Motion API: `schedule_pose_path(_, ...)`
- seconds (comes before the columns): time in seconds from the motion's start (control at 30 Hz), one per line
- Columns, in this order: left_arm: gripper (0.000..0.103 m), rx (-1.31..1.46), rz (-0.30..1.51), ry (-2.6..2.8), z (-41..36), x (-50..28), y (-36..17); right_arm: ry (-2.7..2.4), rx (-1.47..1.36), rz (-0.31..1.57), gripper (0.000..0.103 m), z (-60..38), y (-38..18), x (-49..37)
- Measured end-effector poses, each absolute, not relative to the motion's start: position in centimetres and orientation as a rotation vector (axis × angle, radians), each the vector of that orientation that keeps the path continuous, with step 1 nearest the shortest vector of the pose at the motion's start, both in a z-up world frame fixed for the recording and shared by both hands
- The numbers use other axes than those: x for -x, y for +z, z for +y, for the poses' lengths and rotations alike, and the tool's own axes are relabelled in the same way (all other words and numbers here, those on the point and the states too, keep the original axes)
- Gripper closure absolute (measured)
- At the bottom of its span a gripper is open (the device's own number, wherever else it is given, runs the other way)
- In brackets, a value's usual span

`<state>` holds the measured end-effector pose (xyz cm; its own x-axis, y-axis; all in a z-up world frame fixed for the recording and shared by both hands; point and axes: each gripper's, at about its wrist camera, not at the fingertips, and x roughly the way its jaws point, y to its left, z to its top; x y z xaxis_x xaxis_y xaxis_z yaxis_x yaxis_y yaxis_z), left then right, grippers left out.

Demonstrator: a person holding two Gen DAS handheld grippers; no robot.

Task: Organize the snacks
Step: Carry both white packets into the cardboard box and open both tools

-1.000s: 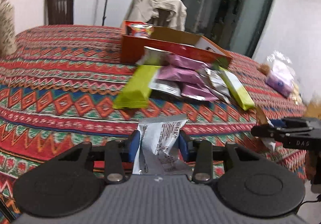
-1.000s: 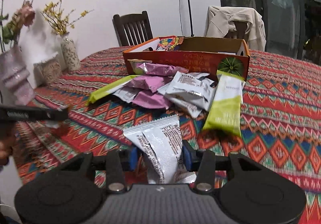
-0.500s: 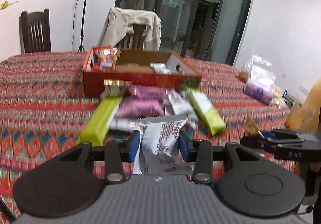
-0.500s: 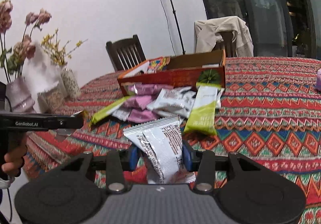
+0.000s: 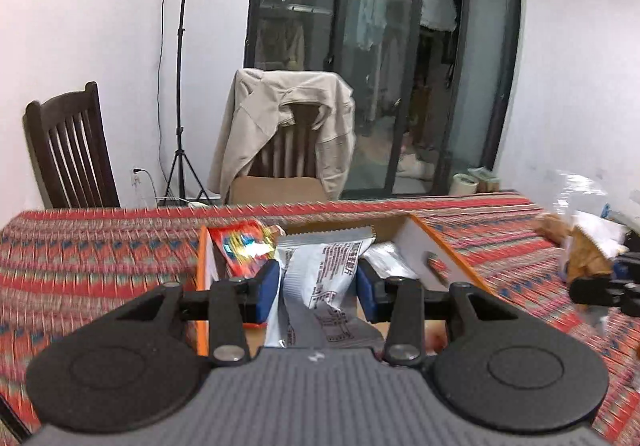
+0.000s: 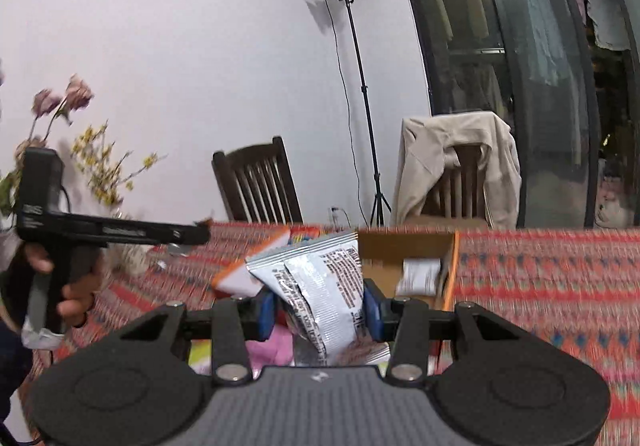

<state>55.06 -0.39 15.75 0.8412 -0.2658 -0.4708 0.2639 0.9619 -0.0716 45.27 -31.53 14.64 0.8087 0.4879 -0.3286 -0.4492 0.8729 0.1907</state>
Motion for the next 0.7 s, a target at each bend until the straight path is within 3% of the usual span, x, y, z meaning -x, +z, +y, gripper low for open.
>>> schedule_pose_path(0.33, 0.062, -0.012, 0.711, -0.228, -2.1, -72.7, 10.5, 0.48, -0.173, 0.615, 0.061, -28.5, 13.6, -66.0)
schedule_pose_path(0.6, 0.058, 0.004, 0.928, -0.206, -2.7, -77.4, 4.8, 0.345, -0.154, 0.838, 0.061, -25.2, 6.9, -76.9)
schedule_pose_path(0.7, 0.056, -0.032, 0.926, -0.202, -3.6, -77.5, 4.0, 0.334, -0.178, 0.917, 0.061, -24.7, 4.8, -78.7)
